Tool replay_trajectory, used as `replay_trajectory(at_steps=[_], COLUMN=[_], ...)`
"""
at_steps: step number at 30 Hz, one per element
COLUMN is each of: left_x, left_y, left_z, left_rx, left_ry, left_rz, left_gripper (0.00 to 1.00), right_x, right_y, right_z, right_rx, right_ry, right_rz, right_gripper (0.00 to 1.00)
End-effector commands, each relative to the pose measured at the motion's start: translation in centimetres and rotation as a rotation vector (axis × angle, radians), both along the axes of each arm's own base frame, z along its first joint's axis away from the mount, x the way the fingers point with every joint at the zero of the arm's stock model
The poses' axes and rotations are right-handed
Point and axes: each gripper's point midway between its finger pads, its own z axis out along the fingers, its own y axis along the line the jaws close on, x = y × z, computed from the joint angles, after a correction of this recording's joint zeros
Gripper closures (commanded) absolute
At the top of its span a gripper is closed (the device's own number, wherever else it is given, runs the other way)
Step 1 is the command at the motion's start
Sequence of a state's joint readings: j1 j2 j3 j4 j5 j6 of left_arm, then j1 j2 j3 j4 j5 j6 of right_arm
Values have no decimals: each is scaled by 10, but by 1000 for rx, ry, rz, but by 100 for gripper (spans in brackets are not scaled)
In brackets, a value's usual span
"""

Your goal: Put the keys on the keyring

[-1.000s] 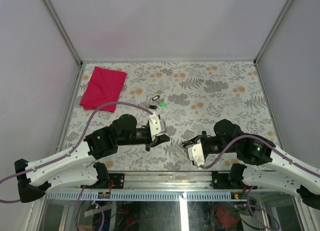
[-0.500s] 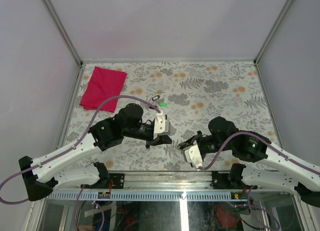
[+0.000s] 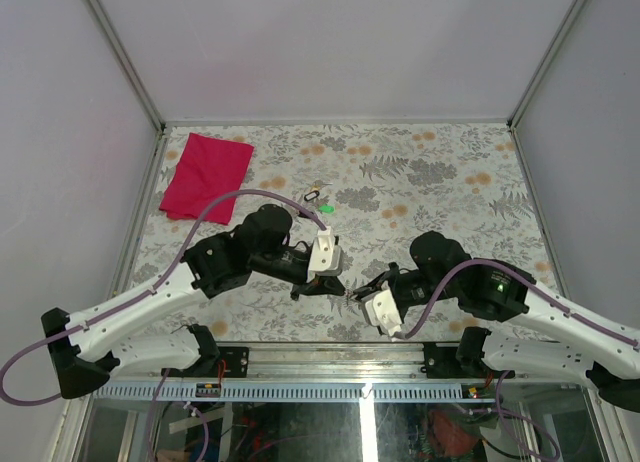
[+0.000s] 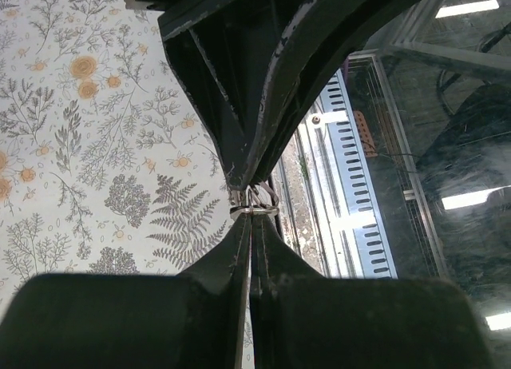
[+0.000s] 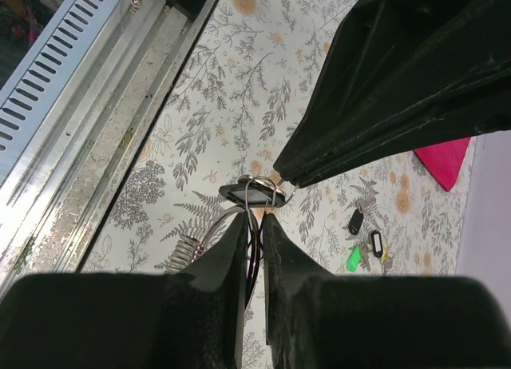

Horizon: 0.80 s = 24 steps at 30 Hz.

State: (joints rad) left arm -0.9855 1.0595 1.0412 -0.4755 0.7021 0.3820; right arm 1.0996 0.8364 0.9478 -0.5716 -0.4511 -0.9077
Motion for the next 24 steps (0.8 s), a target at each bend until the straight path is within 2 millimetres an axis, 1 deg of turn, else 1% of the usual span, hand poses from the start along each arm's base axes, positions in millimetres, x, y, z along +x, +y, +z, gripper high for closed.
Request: replay_trajectory(at_steps=[1,18,24], left_x=[-4,-8,-9], left_y=[-2,-4,-3], left_z=[17,15,16], left_rx=[-41,-15,-9], left_ry=[-17,10,12], left_rz=[-46,-87,-91], left_gripper=[100,100,100], right_x=[-2,-7,-6], right_y=[11,11,8], right_z=[31,34,30], right_rx=[85,100,92], right_ry=[-31,-21,-27], right_rz=[37,54,44], right_gripper=[100,100,100])
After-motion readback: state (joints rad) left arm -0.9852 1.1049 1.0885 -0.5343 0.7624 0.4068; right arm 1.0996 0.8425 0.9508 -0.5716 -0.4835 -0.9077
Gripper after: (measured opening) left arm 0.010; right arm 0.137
